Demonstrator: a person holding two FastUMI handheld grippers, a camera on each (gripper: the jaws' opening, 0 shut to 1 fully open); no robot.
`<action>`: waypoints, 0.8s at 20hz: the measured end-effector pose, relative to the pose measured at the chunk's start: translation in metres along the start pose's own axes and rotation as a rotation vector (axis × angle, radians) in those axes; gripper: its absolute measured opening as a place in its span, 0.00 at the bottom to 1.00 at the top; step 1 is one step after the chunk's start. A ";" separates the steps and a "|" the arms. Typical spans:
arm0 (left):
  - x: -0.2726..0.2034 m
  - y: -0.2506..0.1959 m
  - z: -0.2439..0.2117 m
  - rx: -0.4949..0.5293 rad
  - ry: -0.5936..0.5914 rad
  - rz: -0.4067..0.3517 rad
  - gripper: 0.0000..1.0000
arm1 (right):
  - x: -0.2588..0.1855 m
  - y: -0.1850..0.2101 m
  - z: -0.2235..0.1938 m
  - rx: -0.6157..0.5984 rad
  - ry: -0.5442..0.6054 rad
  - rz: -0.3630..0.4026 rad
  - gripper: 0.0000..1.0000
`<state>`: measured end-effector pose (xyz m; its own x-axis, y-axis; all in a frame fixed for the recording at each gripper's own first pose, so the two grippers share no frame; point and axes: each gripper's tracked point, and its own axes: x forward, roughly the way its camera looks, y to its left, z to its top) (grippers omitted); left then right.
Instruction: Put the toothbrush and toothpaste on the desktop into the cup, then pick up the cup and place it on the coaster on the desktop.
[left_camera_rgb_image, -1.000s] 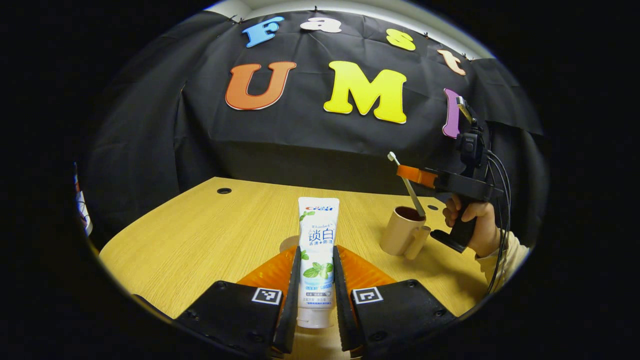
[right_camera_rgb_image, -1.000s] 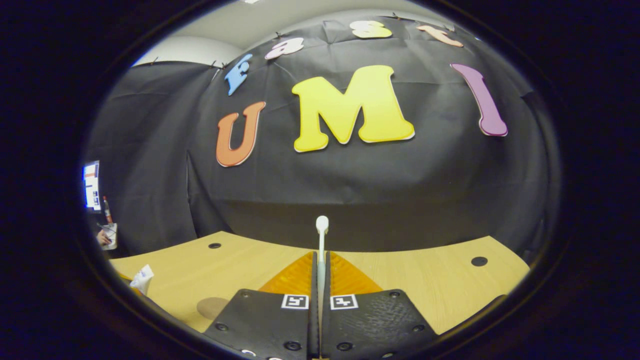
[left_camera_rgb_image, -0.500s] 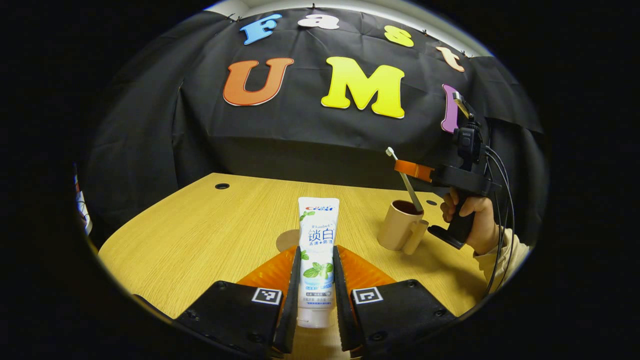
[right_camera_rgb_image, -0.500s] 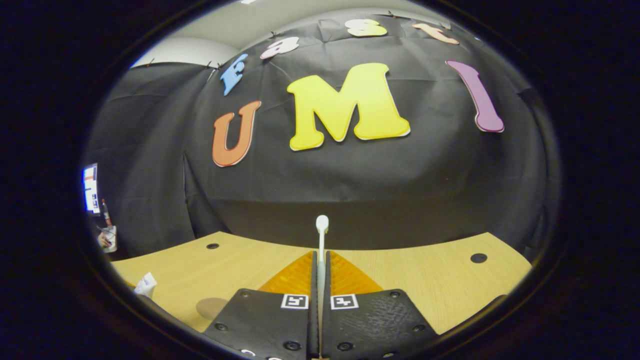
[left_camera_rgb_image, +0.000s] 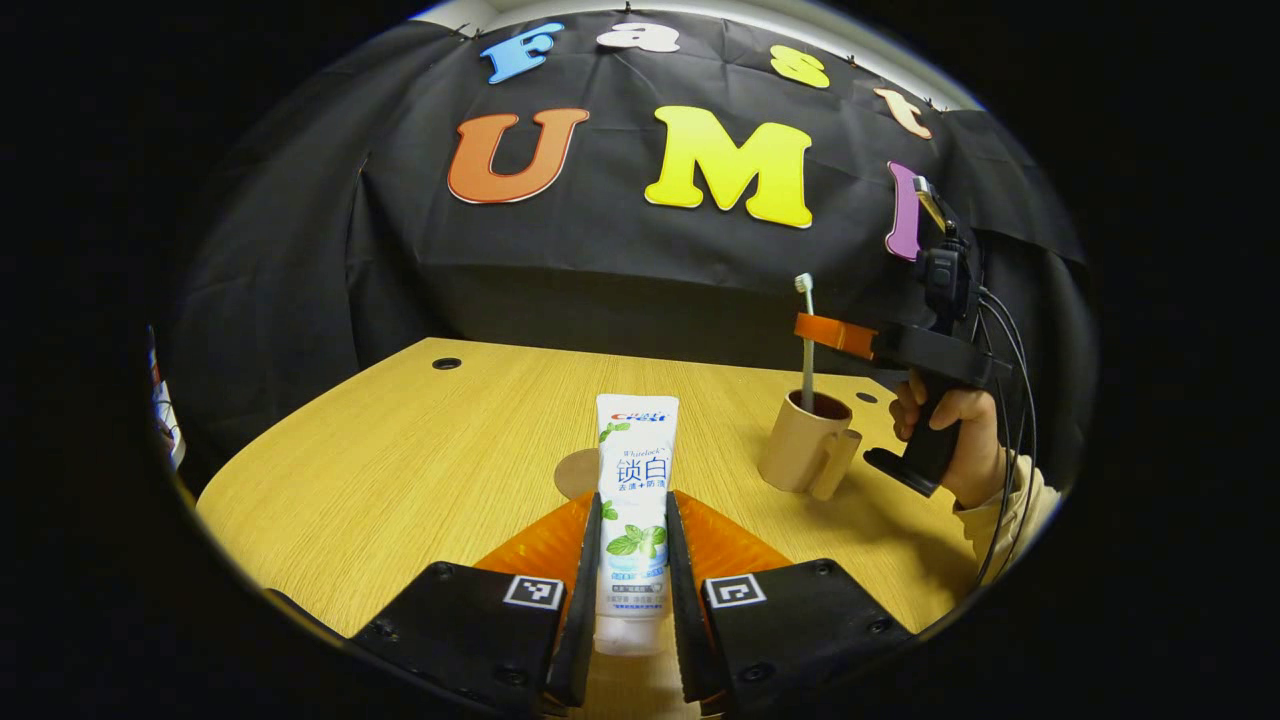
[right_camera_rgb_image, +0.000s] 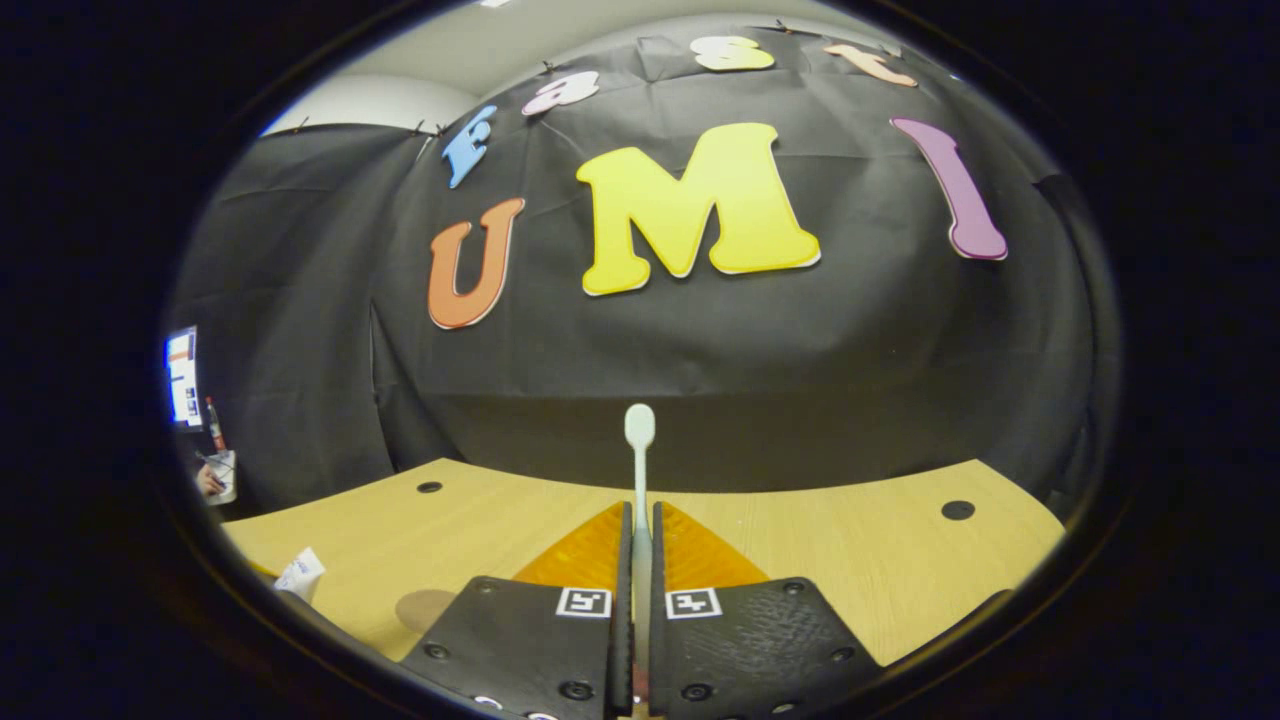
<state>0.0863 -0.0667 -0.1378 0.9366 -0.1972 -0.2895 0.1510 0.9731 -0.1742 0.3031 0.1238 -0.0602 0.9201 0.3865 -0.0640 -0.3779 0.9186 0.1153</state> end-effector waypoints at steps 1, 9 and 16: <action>-0.001 -0.001 0.001 0.001 0.002 0.000 0.37 | -0.002 -0.002 0.001 0.003 -0.006 -0.004 0.05; 0.004 -0.018 0.009 -0.002 -0.005 -0.010 0.37 | -0.023 0.006 -0.006 -0.021 0.012 0.036 0.14; 0.017 -0.041 0.041 0.002 -0.087 -0.045 0.38 | -0.045 0.007 -0.008 -0.083 0.015 0.034 0.96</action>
<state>0.1088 -0.1049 -0.0975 0.9528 -0.2294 -0.1986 0.1940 0.9638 -0.1828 0.2585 0.1133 -0.0644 0.9051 0.4183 -0.0766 -0.4169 0.9083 0.0347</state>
